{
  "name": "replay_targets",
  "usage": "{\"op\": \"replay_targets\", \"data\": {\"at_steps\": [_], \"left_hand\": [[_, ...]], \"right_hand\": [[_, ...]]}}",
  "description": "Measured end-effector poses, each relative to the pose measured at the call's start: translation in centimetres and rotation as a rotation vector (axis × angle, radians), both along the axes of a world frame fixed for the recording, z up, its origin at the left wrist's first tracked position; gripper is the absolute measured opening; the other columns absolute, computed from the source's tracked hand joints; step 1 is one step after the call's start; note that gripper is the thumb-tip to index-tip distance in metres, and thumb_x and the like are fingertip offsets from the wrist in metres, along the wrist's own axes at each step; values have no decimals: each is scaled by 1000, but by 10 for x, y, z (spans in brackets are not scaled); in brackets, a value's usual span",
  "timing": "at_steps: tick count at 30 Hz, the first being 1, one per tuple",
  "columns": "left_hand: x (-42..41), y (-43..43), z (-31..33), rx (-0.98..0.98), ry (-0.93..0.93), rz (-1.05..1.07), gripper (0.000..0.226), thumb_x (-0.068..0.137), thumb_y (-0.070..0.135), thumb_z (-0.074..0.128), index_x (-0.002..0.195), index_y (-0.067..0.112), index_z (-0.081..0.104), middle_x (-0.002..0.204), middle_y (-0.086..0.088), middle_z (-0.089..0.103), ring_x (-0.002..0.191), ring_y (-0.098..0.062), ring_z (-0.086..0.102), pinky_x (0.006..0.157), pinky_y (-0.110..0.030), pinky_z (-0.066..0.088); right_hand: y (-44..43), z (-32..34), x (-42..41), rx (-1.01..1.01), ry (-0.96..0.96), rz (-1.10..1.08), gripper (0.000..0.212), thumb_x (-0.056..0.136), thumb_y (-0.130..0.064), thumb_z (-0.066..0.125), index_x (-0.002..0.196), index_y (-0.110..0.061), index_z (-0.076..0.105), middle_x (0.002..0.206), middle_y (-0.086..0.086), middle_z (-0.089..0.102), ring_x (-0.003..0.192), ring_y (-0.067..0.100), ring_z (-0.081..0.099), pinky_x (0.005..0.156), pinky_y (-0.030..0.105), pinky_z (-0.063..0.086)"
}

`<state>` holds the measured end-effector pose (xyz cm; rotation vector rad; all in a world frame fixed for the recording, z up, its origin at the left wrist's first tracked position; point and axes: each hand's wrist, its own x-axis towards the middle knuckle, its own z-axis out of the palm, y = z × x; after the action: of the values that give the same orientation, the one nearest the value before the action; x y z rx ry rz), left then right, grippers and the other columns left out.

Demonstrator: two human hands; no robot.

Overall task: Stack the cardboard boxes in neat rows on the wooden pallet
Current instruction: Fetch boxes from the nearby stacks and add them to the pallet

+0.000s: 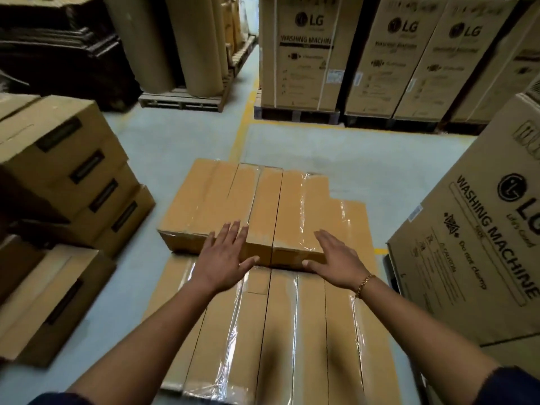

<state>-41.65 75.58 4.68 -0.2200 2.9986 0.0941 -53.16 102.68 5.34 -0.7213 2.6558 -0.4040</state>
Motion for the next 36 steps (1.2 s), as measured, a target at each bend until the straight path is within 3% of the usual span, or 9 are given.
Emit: {"op": "replay_targets", "data": {"at_steps": [7,14,18,23,28,36], "left_hand": [[71,24,38,57,155,183,87,98,74,23,166,24,2,173,-3,-1,159,-22,-1,128,-49,7],[150,31,61,376,301,413,86,97,69,46,164,24,18,170,-1,23,155,-22,23,123,-47,24],[210,-1,71,464,327,582,85,97,67,49,165,26,17,170,-1,24,154,-25,25,121,-48,24],[299,-47,68,522,331,742,86,96,68,50,164,30,17,169,0,24,154,-25,26,121,-47,25],[392,-108,57,584,329,898,85,94,68,52,163,32,19,170,0,24,155,-26,24,123,-55,26],[507,-223,50,580,321,1037,80,96,64,53,163,30,24,168,-2,27,152,-27,31,119,-46,32]], "right_hand": [[11,33,39,-106,24,115,86,96,-62,54,162,-23,15,170,-1,11,155,21,17,122,47,23],[-18,52,83,-268,-97,179,85,95,-59,57,162,-24,17,169,0,16,153,23,21,123,51,25],[-66,62,119,-342,-172,252,84,94,-57,59,161,-23,20,168,1,21,151,24,26,121,41,28],[-142,72,175,-437,-342,294,94,81,-70,59,159,-28,25,165,-3,28,146,22,36,116,44,36],[-230,65,237,-512,-490,335,74,93,-49,66,155,-23,36,156,0,44,137,19,47,114,42,39],[-351,34,322,-493,-598,326,72,95,-47,64,157,-24,34,163,-4,34,146,19,36,107,33,34]]}}
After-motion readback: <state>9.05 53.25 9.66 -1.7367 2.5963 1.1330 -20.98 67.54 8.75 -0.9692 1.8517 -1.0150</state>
